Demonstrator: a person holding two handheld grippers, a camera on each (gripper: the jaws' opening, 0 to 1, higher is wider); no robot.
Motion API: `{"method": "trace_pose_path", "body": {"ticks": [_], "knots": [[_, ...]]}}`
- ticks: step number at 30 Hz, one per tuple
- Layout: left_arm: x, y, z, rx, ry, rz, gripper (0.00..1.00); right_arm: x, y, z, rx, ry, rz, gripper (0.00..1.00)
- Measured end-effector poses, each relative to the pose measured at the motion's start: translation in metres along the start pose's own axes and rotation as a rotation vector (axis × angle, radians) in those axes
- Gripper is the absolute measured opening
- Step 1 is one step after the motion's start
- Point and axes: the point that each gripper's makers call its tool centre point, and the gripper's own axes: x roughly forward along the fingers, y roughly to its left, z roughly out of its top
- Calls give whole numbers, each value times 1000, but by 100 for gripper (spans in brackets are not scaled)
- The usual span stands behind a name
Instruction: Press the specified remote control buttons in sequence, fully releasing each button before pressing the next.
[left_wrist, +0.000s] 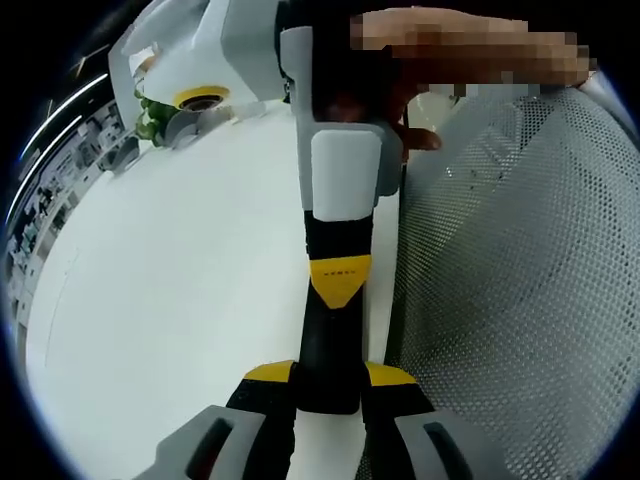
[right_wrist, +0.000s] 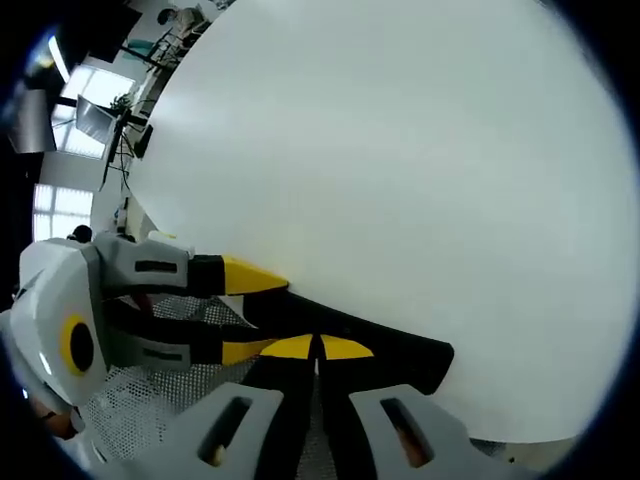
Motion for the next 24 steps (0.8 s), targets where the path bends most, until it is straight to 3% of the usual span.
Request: {"method": "trace_pose_path", "body": {"ticks": [5,12,24], "knots": [[0,0,0,-5,-6,4,25,0,1,0,-27,2,-22,0],[0,0,0,-4,-7,3,25,-4,5,5,19,-25,36,0],[0,0,0,-5,0,1,25,4,10,1,7,5,48,0]]}}
